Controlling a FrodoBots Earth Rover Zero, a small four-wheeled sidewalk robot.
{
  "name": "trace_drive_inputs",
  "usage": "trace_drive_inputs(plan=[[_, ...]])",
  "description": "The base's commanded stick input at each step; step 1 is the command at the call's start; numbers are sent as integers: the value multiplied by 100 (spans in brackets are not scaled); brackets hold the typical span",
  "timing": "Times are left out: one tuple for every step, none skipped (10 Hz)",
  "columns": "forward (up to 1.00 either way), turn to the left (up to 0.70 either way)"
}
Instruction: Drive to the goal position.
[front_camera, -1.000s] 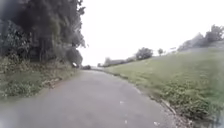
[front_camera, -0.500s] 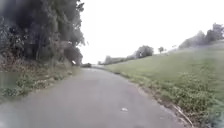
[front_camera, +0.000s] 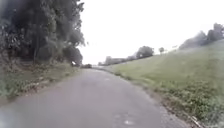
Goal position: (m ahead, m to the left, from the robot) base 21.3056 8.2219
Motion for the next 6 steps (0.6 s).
trace_drive_inputs(plan=[[70, 0], [70, 0], [70, 0], [70, 0], [70, 0], [70, 27]])
